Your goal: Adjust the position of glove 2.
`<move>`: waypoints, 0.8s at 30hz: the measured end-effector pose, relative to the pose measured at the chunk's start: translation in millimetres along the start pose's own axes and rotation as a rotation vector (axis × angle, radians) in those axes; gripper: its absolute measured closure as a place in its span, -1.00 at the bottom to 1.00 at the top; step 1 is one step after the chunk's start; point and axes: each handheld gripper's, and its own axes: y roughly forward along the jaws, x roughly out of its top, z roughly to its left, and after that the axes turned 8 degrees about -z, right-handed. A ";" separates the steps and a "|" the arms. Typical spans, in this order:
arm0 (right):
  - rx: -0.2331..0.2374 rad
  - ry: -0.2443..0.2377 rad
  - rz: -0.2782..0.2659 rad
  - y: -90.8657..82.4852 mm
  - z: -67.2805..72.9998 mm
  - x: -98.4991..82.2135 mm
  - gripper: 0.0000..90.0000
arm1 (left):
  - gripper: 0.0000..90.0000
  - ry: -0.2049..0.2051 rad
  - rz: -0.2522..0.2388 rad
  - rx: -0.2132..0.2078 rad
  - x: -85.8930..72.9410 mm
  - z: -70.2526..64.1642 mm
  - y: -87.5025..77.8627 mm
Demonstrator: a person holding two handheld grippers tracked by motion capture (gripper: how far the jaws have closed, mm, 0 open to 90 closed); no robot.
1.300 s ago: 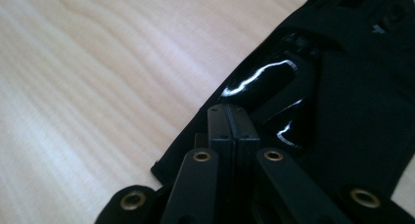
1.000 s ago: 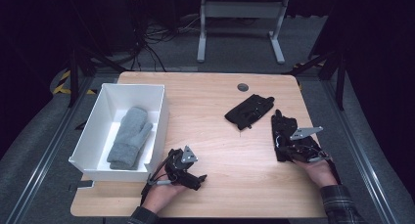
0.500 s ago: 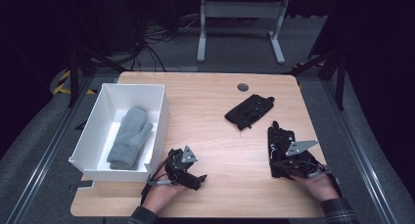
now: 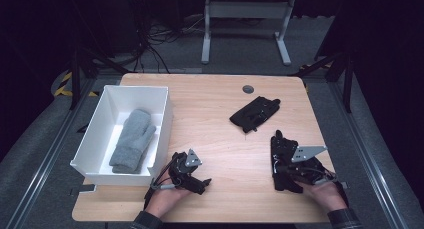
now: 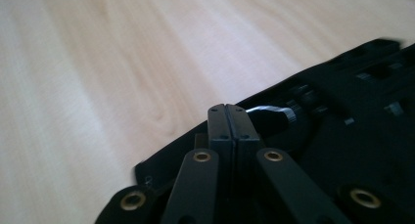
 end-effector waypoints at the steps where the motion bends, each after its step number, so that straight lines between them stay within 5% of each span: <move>1: -0.016 0.006 -0.004 1.7 -6.3 3.0 1.00 | -1.00 0.000 0.000 0.000 0.1 0.0 0.1; 7: -0.070 0.046 -0.010 10.2 -32.4 8.4 1.00 | -1.00 0.003 0.001 0.000 0.5 0.1 0.5; 11: -0.060 0.054 0.049 22.8 -39.5 4.9 1.00 | -1.00 0.002 0.001 0.000 0.5 0.1 0.5; 18: -0.046 0.021 0.059 30.1 -28.0 6.7 1.00 | -1.00 0.003 0.001 0.000 0.5 0.1 0.5; 24: -0.015 -0.008 0.062 40.1 -5.0 15.0 1.00 | -1.00 0.002 0.001 0.000 0.5 0.1 0.6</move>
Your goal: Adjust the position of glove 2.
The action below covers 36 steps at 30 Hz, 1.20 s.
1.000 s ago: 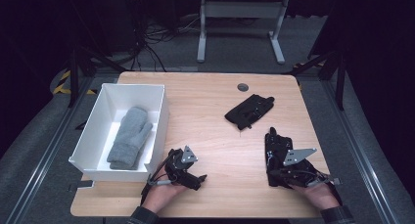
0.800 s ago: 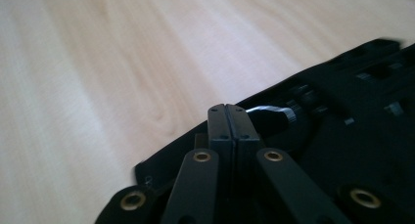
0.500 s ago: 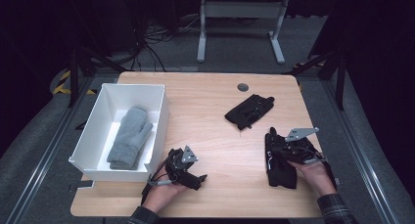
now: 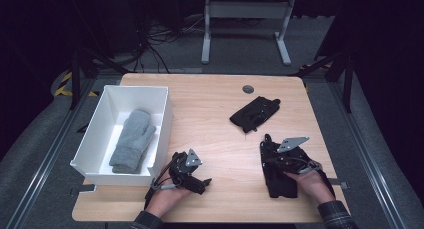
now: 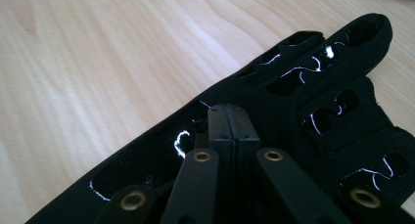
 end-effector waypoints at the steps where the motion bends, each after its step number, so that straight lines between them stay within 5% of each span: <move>1: 0.004 -0.009 0.005 1.9 6.5 2.4 1.00 | -1.00 0.000 0.000 0.000 0.0 0.0 0.0; 16: 0.026 -0.063 0.035 9.8 49.7 13.6 1.00 | -1.00 0.000 0.000 0.000 0.0 0.0 0.0; 21: 0.018 -0.035 -0.008 2.9 40.3 11.6 0.66 | -1.00 0.000 0.000 0.000 0.0 0.0 0.0; 33: -0.153 0.132 -0.148 -25.2 -12.8 -24.5 -0.17 | -0.99 -0.016 0.014 0.015 2.5 -1.3 0.6; 36: -0.187 0.164 -0.152 -25.3 -25.1 -34.2 -0.26 | -0.78 -0.025 0.012 0.020 5.9 -2.0 -2.8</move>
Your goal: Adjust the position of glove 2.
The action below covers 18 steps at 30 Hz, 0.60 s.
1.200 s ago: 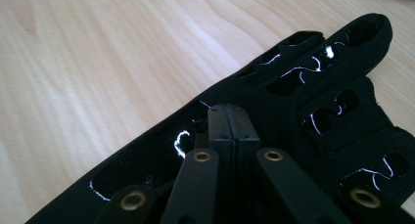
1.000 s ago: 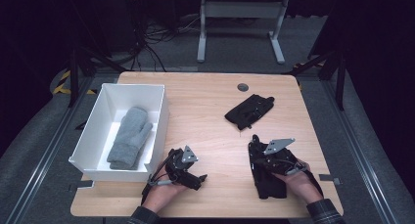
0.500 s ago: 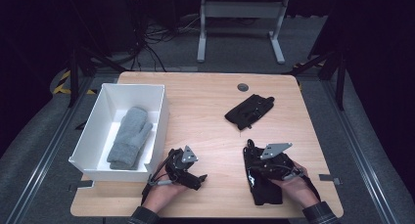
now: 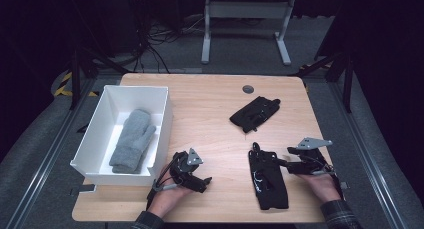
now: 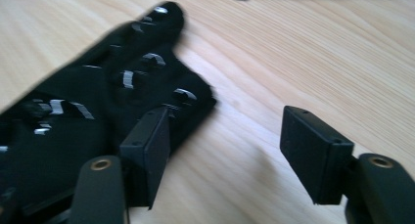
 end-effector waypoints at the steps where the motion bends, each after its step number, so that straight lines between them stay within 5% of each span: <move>1: -0.018 0.011 -0.003 1.1 -3.7 -2.1 -0.30 | -0.57 -0.005 0.000 0.006 0.9 -0.1 -1.1; 7: -0.097 0.018 0.005 5.3 -13.3 -8.8 -0.39 | 0.00 -0.039 -0.006 0.013 9.7 -1.7 1.9; 13: -0.108 0.041 -0.019 7.2 -18.6 -12.0 -0.48 | 0.73 -0.062 0.002 -0.015 29.3 2.2 10.5; 18: -0.105 0.060 -0.025 8.5 -21.3 -13.5 -0.55 | 1.00 -0.060 -0.006 -0.047 53.3 12.1 21.2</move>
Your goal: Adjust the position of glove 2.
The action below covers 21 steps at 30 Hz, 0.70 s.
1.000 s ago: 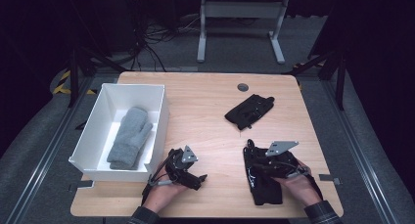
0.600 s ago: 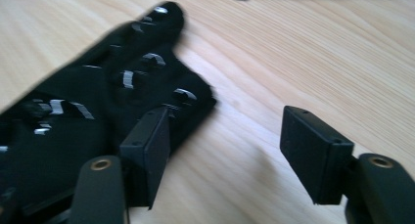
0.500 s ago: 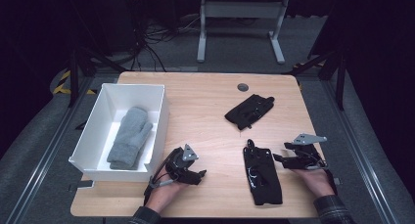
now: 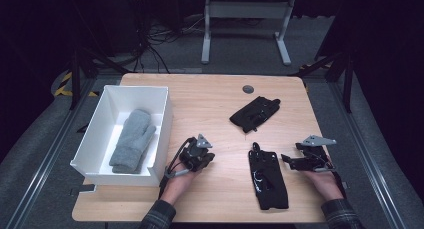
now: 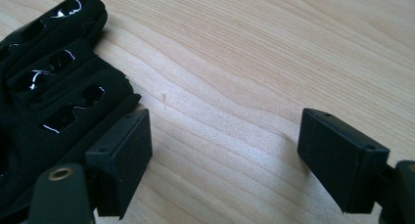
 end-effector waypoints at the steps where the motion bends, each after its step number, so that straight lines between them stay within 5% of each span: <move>1: 0.000 0.000 0.001 0.1 0.0 0.0 -0.56 | 1.00 -0.003 -0.004 -0.008 5.6 1.7 3.6; 14: 0.016 -0.002 0.010 0.7 0.5 0.2 -0.63 | 1.00 0.046 -0.046 -0.054 87.4 20.2 56.9; 21: 0.018 -0.002 0.010 0.7 0.4 0.2 -0.63 | 1.00 0.086 -0.026 -0.059 111.1 24.1 89.5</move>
